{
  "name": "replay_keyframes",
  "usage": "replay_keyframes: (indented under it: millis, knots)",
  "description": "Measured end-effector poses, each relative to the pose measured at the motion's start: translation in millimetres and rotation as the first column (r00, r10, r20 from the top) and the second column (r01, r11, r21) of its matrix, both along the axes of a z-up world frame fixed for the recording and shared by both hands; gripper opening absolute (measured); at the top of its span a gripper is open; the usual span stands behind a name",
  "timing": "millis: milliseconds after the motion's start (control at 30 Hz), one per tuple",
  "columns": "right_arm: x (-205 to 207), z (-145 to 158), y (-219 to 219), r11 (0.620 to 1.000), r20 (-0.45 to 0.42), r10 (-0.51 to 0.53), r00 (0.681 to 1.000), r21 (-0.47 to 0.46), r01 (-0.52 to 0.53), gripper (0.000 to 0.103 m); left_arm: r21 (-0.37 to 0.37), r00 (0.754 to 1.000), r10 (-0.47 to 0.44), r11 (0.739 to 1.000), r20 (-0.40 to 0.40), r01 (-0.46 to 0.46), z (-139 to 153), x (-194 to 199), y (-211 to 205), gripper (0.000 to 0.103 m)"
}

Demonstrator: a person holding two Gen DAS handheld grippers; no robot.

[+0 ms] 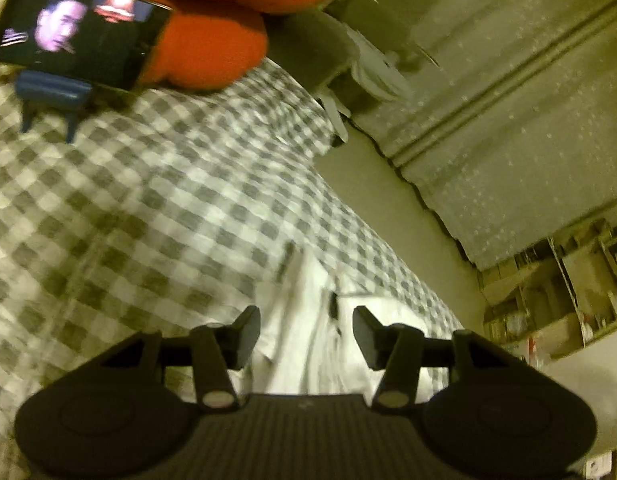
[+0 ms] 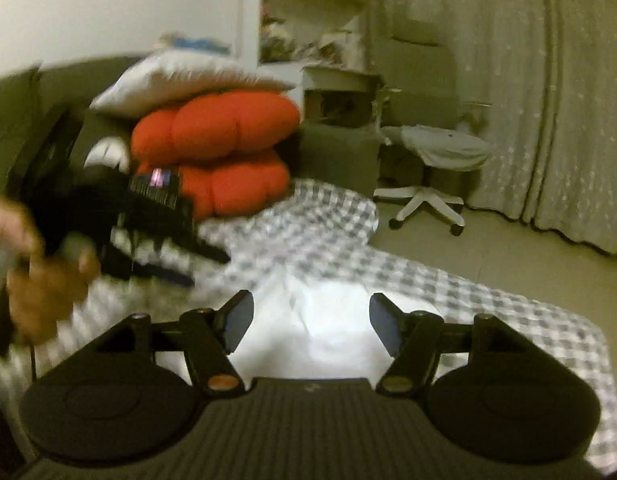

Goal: Fold clothes

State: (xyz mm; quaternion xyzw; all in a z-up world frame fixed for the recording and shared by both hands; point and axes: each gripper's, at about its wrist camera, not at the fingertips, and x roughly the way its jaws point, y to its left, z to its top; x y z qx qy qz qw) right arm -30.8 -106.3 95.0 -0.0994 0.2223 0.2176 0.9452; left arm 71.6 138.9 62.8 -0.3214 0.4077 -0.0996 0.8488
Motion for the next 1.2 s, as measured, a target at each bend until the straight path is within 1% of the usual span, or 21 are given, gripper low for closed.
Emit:
replay_keyframes:
  millis: [67,167,200,267,300,333,367,433,467,500,567,600,667,733,767,800,900,1000,1067,1133,1200]
  knots:
    - [-9,-14,9,0.991,0.023,0.073,0.997,-0.114,-0.07,0.068,0.007,0.999,-0.033,0.999,0.0,0.033,-2,1,-10,0.055]
    - [-13,-37,33,0.956,0.041,0.156,0.987,-0.258,-0.14,0.067,0.024,0.998,-0.054,0.998,-0.02,0.055,-8,3,-19,0.058]
    - [-14,-44,41,0.939,0.044,0.183,0.982,-0.305,-0.161,0.065,0.029,0.998,-0.054,0.998,-0.029,0.055,-10,4,-20,0.058]
    - [-7,-56,50,0.913,0.037,0.187,0.982,-0.374,-0.16,0.059,0.035,0.998,-0.051,0.998,-0.04,0.052,-14,4,-21,0.058]
    - [-3,-61,51,0.906,0.027,0.183,0.983,-0.394,-0.157,0.05,0.033,0.998,-0.051,0.998,-0.041,0.053,-15,3,-22,0.058]
    - [0,-66,52,0.899,0.015,0.177,0.984,-0.409,-0.156,0.045,0.03,0.998,-0.053,0.998,-0.039,0.055,-15,3,-22,0.058]
    - [3,-69,52,0.895,-0.001,0.184,0.983,-0.414,-0.167,0.044,0.024,0.998,-0.057,0.998,-0.036,0.058,-14,3,-23,0.058]
    - [2,-67,52,0.895,0.017,0.2,0.98,-0.411,-0.175,0.019,0.013,0.998,-0.062,0.998,-0.025,0.063,-13,5,-24,0.058]
    - [0,-66,51,0.895,0.029,0.207,0.978,-0.408,-0.178,0.018,0.005,0.998,-0.064,0.998,-0.023,0.064,-13,6,-24,0.059]
    - [-1,-61,48,0.909,0.051,0.202,0.978,-0.382,-0.168,0.016,-0.006,0.998,-0.063,0.998,-0.025,0.063,-14,7,-23,0.059]
    - [-4,-49,42,0.94,0.101,0.181,0.978,-0.311,-0.142,0.016,-0.031,0.998,-0.051,0.998,-0.035,0.05,-16,8,-21,0.061]
    - [-4,-46,40,0.948,0.11,0.175,0.978,-0.289,-0.137,0.016,-0.044,0.998,-0.045,0.998,-0.04,0.043,-17,9,-20,0.061]
    - [-2,-49,41,0.949,0.099,0.177,0.979,-0.279,-0.144,0.016,-0.078,0.999,-0.034,0.996,-0.033,0.031,-15,8,-17,0.062]
    - [-3,-55,43,0.947,0.085,0.185,0.979,-0.281,-0.154,0.016,-0.101,1.0,-0.031,0.994,-0.006,0.03,-11,5,-15,0.064]
    - [-4,-60,47,0.941,0.075,0.19,0.979,-0.297,-0.16,0.017,-0.086,0.999,-0.039,0.996,-0.002,0.039,-11,4,-18,0.066]
    - [-4,-66,51,0.931,0.065,0.197,0.978,-0.326,-0.166,0.021,-0.065,0.999,-0.05,0.997,-0.004,0.049,-12,4,-21,0.066]
    - [-9,-76,60,0.898,0.077,0.224,0.972,-0.403,-0.175,0.033,-0.006,0.996,-0.083,0.997,-0.011,0.083,-14,4,-31,0.066]
    - [-16,-76,66,0.884,0.104,0.253,0.962,-0.429,-0.187,0.033,0.02,0.991,-0.131,0.991,-0.008,0.131,-16,6,-39,0.066]
    - [-14,-76,67,0.877,0.107,0.261,0.96,-0.442,-0.189,0.032,0.064,0.988,-0.152,0.986,0.002,0.151,-15,6,-46,0.064]
    - [-8,-79,69,0.872,0.106,0.26,0.96,-0.453,-0.186,0.022,0.095,0.986,-0.168,0.981,-0.008,0.168,-17,8,-50,0.063]
    - [-5,-81,73,0.869,0.107,0.259,0.96,-0.459,-0.183,0.02,0.116,0.984,-0.176,0.977,-0.021,0.177,-21,10,-52,0.059]
